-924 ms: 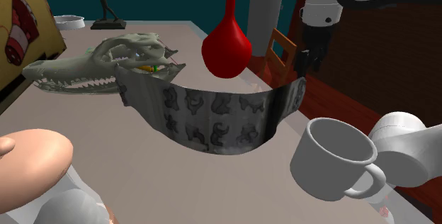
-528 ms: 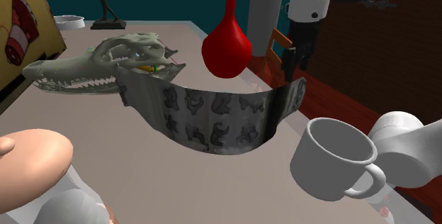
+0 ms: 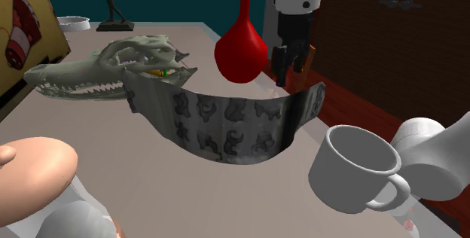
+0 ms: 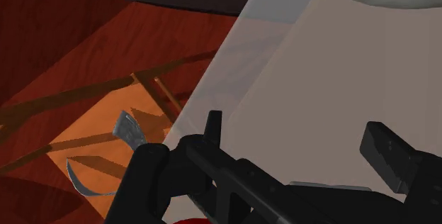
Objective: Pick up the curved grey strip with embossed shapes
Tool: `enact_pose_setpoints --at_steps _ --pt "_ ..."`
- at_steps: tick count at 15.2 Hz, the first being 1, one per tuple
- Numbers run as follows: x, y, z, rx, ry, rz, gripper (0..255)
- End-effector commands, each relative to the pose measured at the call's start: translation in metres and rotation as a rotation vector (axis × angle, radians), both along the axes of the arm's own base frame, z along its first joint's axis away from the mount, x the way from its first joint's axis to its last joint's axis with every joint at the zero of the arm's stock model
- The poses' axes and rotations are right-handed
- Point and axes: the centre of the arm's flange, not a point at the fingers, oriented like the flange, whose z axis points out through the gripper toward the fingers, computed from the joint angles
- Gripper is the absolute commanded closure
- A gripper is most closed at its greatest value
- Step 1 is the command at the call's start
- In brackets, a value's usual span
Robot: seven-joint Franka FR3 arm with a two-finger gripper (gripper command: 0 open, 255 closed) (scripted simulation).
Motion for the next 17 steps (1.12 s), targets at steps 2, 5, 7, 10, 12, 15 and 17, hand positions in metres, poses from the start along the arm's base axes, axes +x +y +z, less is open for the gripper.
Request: enact_pose_setpoints --at_steps 2,5,7,10,12,15,17 --pt "0.009 0.037 0.009 0.008 0.001 0.039 0" --pt "0.017 0.074 0.017 0.014 0.003 0.077 0" --pt "0.022 0.099 0.023 0.019 0.003 0.103 0" --pt "0.028 0.136 0.032 0.026 0.005 0.141 0" --pt "0.031 0.161 0.038 0.03 0.005 0.167 0" --pt "0.034 0.199 0.047 0.037 0.006 0.205 0" --pt "0.036 0.224 0.053 0.041 0.007 0.231 0"
